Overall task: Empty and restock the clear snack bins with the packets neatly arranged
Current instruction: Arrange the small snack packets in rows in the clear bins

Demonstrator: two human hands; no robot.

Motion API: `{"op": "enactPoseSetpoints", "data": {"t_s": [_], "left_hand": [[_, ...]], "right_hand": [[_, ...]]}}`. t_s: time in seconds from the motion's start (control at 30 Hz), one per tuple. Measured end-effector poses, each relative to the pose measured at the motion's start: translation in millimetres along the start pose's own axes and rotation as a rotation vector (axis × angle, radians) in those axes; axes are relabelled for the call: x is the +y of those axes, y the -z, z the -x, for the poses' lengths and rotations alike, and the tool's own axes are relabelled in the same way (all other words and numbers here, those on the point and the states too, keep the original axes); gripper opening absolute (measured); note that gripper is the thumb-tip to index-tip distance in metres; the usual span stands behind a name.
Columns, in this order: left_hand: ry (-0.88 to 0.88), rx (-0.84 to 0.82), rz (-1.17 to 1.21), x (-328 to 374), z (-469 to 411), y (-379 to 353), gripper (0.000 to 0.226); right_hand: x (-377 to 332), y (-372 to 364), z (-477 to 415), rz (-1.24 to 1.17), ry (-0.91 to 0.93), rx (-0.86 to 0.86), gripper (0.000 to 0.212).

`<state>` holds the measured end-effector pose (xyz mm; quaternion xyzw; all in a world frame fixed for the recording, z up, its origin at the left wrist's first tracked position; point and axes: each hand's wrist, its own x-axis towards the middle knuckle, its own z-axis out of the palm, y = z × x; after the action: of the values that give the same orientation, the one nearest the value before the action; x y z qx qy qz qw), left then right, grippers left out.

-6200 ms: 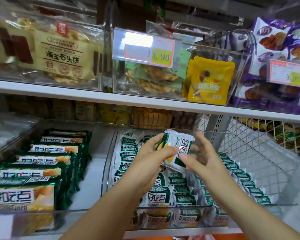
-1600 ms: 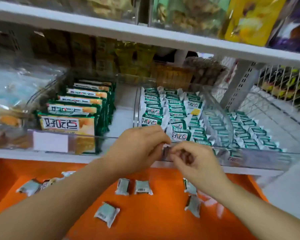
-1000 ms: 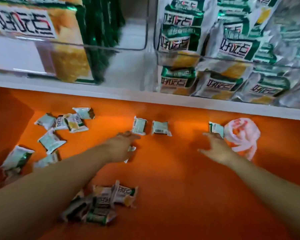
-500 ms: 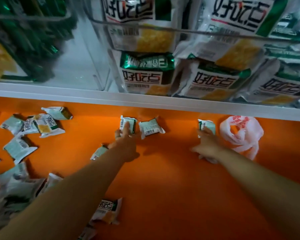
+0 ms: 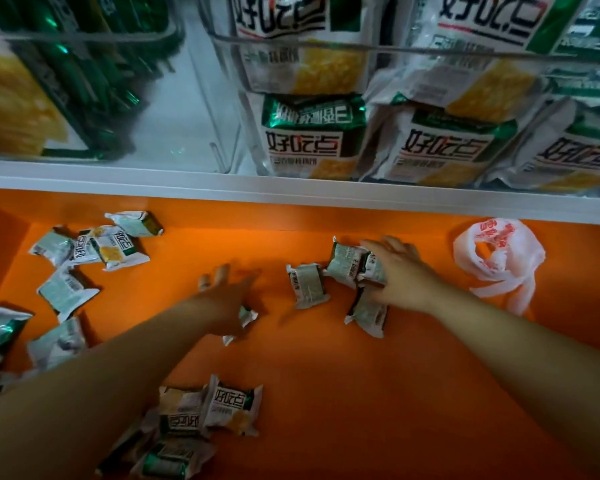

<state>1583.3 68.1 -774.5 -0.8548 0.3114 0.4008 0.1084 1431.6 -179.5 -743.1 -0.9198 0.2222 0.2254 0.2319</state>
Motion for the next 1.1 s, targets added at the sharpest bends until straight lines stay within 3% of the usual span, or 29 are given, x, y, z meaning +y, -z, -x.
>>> {"op": "enactPoseSetpoints", "data": {"t_s": [0.13, 0.3, 0.43, 0.57, 0.7, 0.87, 1.1], "left_hand": [[-0.100, 0.047, 0.130, -18, 0, -15, 0.107], [-0.298, 0.185, 0.168, 8, -8, -18, 0.114], [-0.392, 0.205, 0.047, 39, -16, -12, 0.119], [-0.406, 0.189, -0.030, 62, -25, -8, 0.103], [-0.399, 0.178, 0.043, 66, -27, -17, 0.098], [-0.411, 0.145, 0.162, 68, -20, -28, 0.097], [-0.468, 0.196, 0.131, 71, -16, -38, 0.091]], "right_hand": [[9, -6, -8, 0.050, -0.047, -0.124, 0.115], [6, -15, -16, 0.140, 0.041, -0.157, 0.113], [1, -17, -20, 0.242, 0.060, -0.255, 0.116], [-6, -22, -17, 0.234, 0.068, -0.250, 0.120], [-4, -29, -11, 0.239, 0.133, -0.166, 0.116], [-6, -34, -7, 0.201, 0.110, -0.254, 0.127], [-9, -45, -7, 0.151, 0.079, -0.208, 0.104]]}}
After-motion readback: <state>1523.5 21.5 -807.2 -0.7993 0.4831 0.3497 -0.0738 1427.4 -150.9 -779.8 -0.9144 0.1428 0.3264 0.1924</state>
